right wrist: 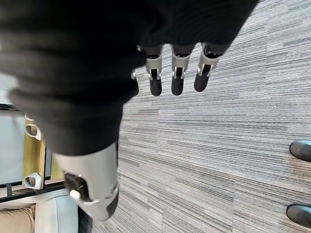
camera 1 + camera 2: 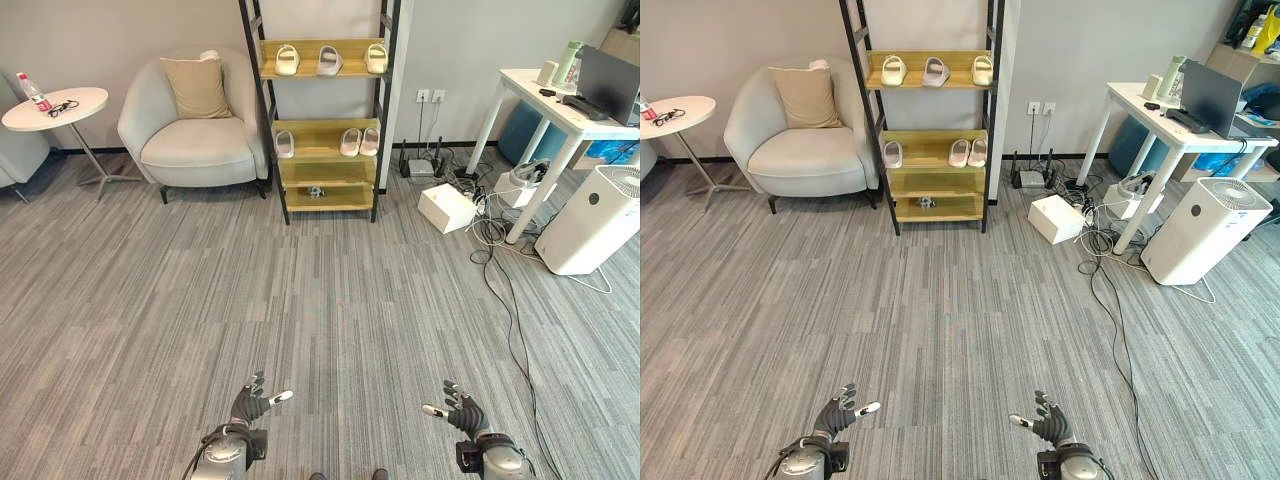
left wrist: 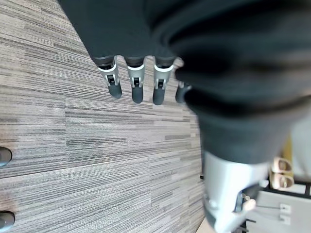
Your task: Arrange the slippers neatly on the shoe rack.
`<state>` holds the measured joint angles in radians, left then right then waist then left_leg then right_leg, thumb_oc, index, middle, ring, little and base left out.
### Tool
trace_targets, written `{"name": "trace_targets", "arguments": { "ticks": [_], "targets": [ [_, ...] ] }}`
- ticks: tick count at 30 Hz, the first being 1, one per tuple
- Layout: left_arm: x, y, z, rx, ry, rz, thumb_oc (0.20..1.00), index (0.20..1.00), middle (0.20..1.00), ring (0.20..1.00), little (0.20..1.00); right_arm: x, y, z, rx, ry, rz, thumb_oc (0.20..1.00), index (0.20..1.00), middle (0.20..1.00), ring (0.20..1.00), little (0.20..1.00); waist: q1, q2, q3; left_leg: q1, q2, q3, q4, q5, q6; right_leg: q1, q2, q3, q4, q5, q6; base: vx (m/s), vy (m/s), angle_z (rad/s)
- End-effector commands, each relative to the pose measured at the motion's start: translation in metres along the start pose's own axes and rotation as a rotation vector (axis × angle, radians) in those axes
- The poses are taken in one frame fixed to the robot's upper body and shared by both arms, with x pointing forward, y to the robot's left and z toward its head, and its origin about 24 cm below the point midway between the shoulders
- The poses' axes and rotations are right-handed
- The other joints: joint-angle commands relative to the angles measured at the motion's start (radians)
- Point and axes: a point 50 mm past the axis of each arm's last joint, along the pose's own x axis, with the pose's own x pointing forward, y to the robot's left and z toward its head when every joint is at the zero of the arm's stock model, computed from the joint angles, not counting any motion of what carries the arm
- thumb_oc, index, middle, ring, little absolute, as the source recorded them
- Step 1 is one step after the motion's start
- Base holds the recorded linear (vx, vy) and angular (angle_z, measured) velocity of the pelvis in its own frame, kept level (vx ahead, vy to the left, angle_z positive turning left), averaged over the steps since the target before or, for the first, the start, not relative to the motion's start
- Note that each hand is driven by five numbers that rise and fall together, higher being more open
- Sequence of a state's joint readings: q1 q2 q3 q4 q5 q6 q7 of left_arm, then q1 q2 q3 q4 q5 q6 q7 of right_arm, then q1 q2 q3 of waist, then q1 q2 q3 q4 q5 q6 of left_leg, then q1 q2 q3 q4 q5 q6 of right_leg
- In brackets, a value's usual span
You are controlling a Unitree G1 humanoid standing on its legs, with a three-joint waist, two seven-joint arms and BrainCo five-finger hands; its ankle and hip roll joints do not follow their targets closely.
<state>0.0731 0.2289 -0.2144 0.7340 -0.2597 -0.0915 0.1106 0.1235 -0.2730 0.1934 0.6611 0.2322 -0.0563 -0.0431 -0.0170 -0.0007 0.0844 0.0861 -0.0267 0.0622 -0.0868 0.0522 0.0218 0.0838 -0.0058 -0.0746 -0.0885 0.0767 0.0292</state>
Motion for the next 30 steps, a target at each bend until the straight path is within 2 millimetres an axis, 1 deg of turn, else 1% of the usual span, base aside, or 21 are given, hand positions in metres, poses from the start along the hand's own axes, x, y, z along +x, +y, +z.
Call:
{"name": "trace_targets", "arguments": {
  "ticks": [1,2,4,6,7,10,12,14,15,16,18,20,21,23,24,25,26,27,28,29,30],
  "targets": [
    [0.009,0.005,0.034,0.001,-0.128,0.013,1.000,1.000,1.000,1.000,1.000,0.008,0.004,0.025,-0.067,-0.096,0.011,1.000,1.000,1.000,1.000,1.000,0.013,-0.035,0.005,-0.009,0.039,-0.066,0.000,-0.043,-0.076,-0.013,-0.101,0.028,0.001,-0.046,0.117,-0.09,0.059,0.01],
    [0.007,0.013,0.033,0.004,-0.135,0.026,1.000,1.000,1.000,1.000,1.000,0.010,0.001,0.035,-0.068,-0.125,0.012,1.000,1.000,1.000,1.000,1.000,0.023,-0.041,0.024,-0.037,0.033,-0.079,0.000,-0.034,-0.067,-0.038,-0.102,0.034,0.001,-0.031,0.122,-0.09,0.058,-0.01],
    [0.005,0.020,0.030,0.014,-0.129,0.043,1.000,1.000,1.000,1.000,1.000,0.011,-0.005,0.037,-0.060,-0.133,-0.004,1.000,1.000,1.000,1.000,1.000,0.026,-0.046,0.034,-0.046,0.026,-0.079,0.003,-0.034,-0.058,-0.045,-0.113,0.028,0.013,-0.030,0.128,-0.03,0.127,0.00],
    [0.005,0.028,0.032,0.008,-0.135,0.063,1.000,1.000,1.000,1.000,1.000,0.011,-0.012,0.042,-0.046,-0.149,-0.025,1.000,1.000,1.000,1.000,1.000,0.029,-0.048,0.052,-0.065,0.018,-0.084,0.033,-0.050,-0.044,-0.091,-0.124,0.033,0.118,-0.058,0.132,-0.02,0.174,0.10],
    [0.005,0.032,0.032,0.008,-0.133,0.075,1.000,1.000,1.000,1.000,1.000,0.011,-0.014,0.046,-0.039,-0.165,-0.032,1.000,1.000,1.000,1.000,1.000,0.031,-0.049,0.066,-0.075,0.012,-0.082,0.051,-0.062,-0.030,-0.124,-0.128,0.028,0.210,-0.073,0.144,-0.04,0.150,0.13],
    [0.005,0.038,0.035,0.020,-0.141,0.097,1.000,1.000,1.000,1.000,1.000,0.012,-0.016,0.054,-0.031,-0.196,-0.045,1.000,1.000,1.000,1.000,1.000,0.022,-0.041,0.115,-0.058,0.006,-0.077,0.054,-0.076,-0.005,-0.260,-0.145,0.046,0.465,0.047,0.178,0.00,0.144,-0.03],
    [0.005,0.039,0.035,0.026,-0.140,0.098,1.000,1.000,1.000,1.000,1.000,0.011,-0.017,0.055,-0.030,-0.204,-0.053,1.000,1.000,1.000,1.000,1.000,0.016,-0.029,0.125,-0.028,0.012,-0.093,0.044,-0.080,-0.006,-0.310,-0.146,0.048,0.522,0.051,0.169,0.18,0.072,0.09],
    [0.005,0.038,0.038,0.025,-0.151,0.093,1.000,1.000,1.000,1.000,1.000,0.010,-0.021,0.053,-0.030,-0.201,-0.069,1.000,1.000,1.000,1.000,1.000,0.004,-0.026,0.127,0.012,0.014,-0.100,0.026,-0.091,-0.013,-0.335,-0.147,0.028,0.471,0.037,0.157,0.37,-0.011,0.21],
    [0.008,0.036,0.042,0.027,-0.157,0.091,1.000,1.000,1.000,1.000,1.000,0.009,-0.026,0.054,-0.016,-0.208,-0.086,1.000,1.000,1.000,1.000,1.000,-0.016,-0.035,0.125,0.052,0.008,-0.108,0.006,-0.107,-0.026,-0.345,-0.144,0.004,0.320,0.032,0.155,0.45,-0.096,0.26],
    [0.010,0.036,0.043,0.026,-0.157,0.089,1.000,1.000,1.000,1.000,1.000,0.008,-0.027,0.053,-0.020,-0.204,-0.089,1.000,1.000,1.000,1.000,1.000,-0.026,-0.039,0.125,0.072,0.010,-0.116,0.000,-0.121,-0.034,-0.334,-0.140,-0.001,0.247,0.042,0.159,0.47,-0.135,0.25],
    [0.012,0.034,0.047,0.014,-0.158,0.092,1.000,1.000,1.000,1.000,1.000,0.007,-0.030,0.052,-0.026,-0.201,-0.100,1.000,1.000,1.000,1.000,1.000,-0.045,-0.043,0.118,0.111,0.025,-0.121,0.000,-0.148,-0.050,-0.335,-0.130,-0.021,0.101,0.095,0.169,0.38,-0.145,0.21],
    [0.014,0.032,0.049,-0.011,-0.159,0.097,1.000,1.000,1.000,1.000,1.000,0.004,-0.032,0.050,-0.042,-0.200,-0.101,1.000,1.000,1.000,1.000,1.000,-0.059,-0.045,0.106,0.142,0.042,-0.121,0.000,-0.157,-0.067,-0.334,-0.122,-0.047,0.072,0.119,0.173,0.37,-0.181,0.09],
    [0.014,0.029,0.047,-0.024,-0.148,0.086,1.000,1.000,1.000,1.000,1.000,0.002,-0.035,0.046,-0.049,-0.190,-0.104,1.000,1.000,1.000,1.000,1.000,-0.064,-0.041,0.091,0.156,0.055,-0.127,0.000,-0.153,-0.079,-0.318,-0.115,-0.046,0.068,0.107,0.166,0.37,-0.209,0.17],
    [0.015,0.024,0.045,-0.080,-0.141,0.085,1.000,1.000,1.000,1.000,1.000,0.000,-0.038,0.041,-0.054,-0.171,-0.113,1.000,1.000,1.000,1.000,1.000,-0.068,-0.032,0.074,0.159,0.090,-0.129,0.039,-0.128,-0.100,-0.291,-0.089,-0.047,0.072,0.099,0.142,0.44,-0.299,0.39],
    [0.014,0.020,0.042,-0.160,-0.133,0.079,1.000,1.000,1.000,1.000,1.000,-0.002,-0.042,0.041,-0.065,-0.173,-0.102,1.000,1.000,1.000,1.000,1.000,-0.067,-0.017,0.062,0.101,0.107,-0.158,0.229,-0.015,-0.145,-0.230,-0.050,-0.055,0.060,0.058,0.100,0.41,-0.306,0.58],
    [0.014,0.019,0.042,-0.160,-0.133,0.079,1.000,1.000,1.000,1.000,1.000,-0.002,-0.042,0.041,-0.065,-0.173,-0.102,1.000,1.000,1.000,1.000,1.000,-0.069,-0.016,0.062,0.098,0.107,-0.160,0.233,-0.017,-0.145,-0.230,-0.050,-0.057,0.059,0.058,0.100,0.44,-0.321,0.25],
    [0.015,0.017,0.044,-0.176,-0.138,0.072,1.000,1.000,1.000,1.000,1.000,-0.002,-0.045,0.042,-0.078,-0.175,-0.099,1.000,1.000,1.000,1.000,1.000,-0.060,-0.024,0.078,0.035,0.072,-0.185,0.362,0.036,-0.160,-0.191,-0.049,-0.050,0.051,0.040,0.081,0.22,-0.146,-0.11],
    [0.015,0.017,0.044,-0.185,-0.139,0.072,1.000,1.000,1.000,1.000,1.000,-0.003,-0.044,0.041,-0.079,-0.171,-0.094,1.000,1.000,1.000,1.000,1.000,-0.054,-0.029,0.084,0.017,0.062,-0.187,0.411,0.062,-0.172,-0.170,-0.048,-0.049,0.051,0.029,0.071,0.40,-0.227,-0.35],
    [0.015,0.017,0.045,-0.184,-0.140,0.070,1.000,1.000,1.000,1.000,1.000,-0.004,-0.047,0.040,-0.088,-0.165,-0.099,1.000,1.000,1.000,1.000,1.000,-0.047,-0.042,0.093,-0.028,0.057,-0.155,0.460,0.085,-0.174,-0.138,-0.055,-0.046,0.054,0.004,0.057,0.37,-0.163,-0.27],
    [0.015,0.016,0.045,-0.177,-0.140,0.067,1.000,1.000,1.000,1.000,1.000,-0.004,-0.047,0.040,-0.083,-0.161,-0.100,1.000,1.000,1.000,1.000,1.000,-0.041,-0.050,0.097,-0.066,0.051,-0.135,0.436,0.067,-0.161,-0.121,-0.062,-0.042,0.050,-0.005,0.056,0.29,-0.107,-0.08],
    [0.015,0.016,0.045,-0.177,-0.140,0.066,1.000,1.000,1.000,1.000,1.000,-0.004,-0.047,0.039,-0.083,-0.161,-0.100,1.000,1.000,1.000,1.000,1.000,-0.037,-0.047,0.100,-0.062,0.055,-0.131,0.440,0.061,-0.160,-0.117,-0.059,-0.040,0.050,-0.006,0.056,0.30,-0.065,-0.05]
  ]
}}
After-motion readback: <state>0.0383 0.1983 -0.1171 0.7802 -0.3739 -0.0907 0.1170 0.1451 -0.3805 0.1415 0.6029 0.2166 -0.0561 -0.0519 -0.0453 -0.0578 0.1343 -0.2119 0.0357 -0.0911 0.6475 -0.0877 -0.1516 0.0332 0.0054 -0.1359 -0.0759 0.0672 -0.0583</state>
